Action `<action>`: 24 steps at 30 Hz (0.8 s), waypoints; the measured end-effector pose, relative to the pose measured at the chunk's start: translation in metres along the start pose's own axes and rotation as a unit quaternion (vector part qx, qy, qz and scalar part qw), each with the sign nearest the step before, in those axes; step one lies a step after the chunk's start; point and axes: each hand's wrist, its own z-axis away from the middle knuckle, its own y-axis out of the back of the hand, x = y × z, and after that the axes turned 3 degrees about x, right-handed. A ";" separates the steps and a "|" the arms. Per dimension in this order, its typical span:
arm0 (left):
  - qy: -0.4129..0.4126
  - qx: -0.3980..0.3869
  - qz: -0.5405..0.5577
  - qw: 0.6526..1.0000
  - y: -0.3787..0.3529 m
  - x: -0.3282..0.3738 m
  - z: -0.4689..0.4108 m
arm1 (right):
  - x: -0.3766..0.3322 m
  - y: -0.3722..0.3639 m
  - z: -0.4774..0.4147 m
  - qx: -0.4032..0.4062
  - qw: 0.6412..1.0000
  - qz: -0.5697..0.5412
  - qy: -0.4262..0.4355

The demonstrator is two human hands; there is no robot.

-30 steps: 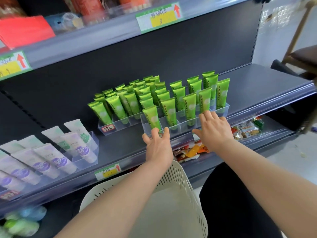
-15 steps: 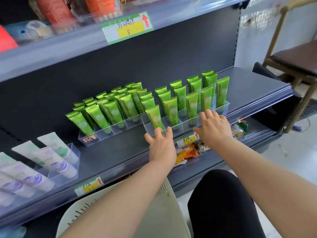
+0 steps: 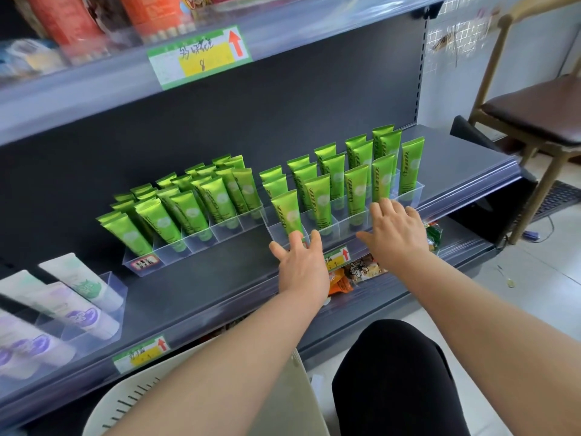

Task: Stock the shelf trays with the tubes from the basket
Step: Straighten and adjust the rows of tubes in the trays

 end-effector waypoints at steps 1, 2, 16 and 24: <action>-0.002 -0.001 -0.001 1.000 0.000 0.002 -0.001 | 0.002 0.000 -0.001 0.000 1.000 0.000 -0.004; -0.004 -0.001 -0.002 1.000 -0.001 0.004 -0.001 | 0.004 0.000 -0.001 0.001 1.000 0.000 -0.006; -0.074 0.012 0.035 0.997 0.000 -0.019 0.002 | -0.020 0.019 0.015 -0.003 1.000 0.016 0.006; -0.045 0.074 0.051 0.995 0.014 -0.076 0.016 | -0.100 0.036 0.038 0.002 0.996 -0.013 0.093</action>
